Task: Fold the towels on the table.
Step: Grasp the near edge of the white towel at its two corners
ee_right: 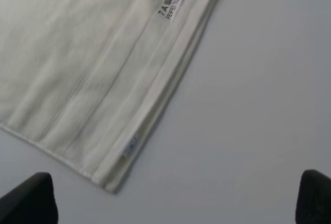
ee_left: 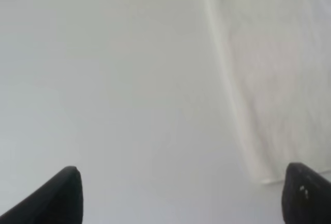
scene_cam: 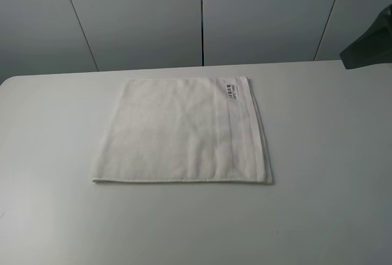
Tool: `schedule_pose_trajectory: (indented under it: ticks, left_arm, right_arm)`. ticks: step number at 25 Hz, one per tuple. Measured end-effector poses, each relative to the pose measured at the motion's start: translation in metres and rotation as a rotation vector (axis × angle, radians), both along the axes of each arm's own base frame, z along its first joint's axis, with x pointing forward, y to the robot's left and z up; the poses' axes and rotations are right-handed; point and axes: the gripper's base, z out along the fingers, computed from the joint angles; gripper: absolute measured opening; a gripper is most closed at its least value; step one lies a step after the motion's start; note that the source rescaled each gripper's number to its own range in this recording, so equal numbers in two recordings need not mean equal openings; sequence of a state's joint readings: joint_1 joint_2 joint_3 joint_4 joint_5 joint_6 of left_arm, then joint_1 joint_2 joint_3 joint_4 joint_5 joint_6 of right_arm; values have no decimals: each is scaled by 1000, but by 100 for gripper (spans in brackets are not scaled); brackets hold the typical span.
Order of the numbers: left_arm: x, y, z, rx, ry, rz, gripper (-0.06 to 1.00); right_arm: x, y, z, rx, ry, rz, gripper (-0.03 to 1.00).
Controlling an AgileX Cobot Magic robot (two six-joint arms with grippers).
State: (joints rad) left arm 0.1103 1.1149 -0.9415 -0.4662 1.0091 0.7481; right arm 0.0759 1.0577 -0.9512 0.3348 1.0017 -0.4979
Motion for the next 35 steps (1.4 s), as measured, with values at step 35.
schedule_pose_trajectory:
  ticks: [35]
  left_arm:
    - [59,-168,-177,542,291,-1035,99]
  right_arm:
    - [53,135,-153,-490,414,808,100]
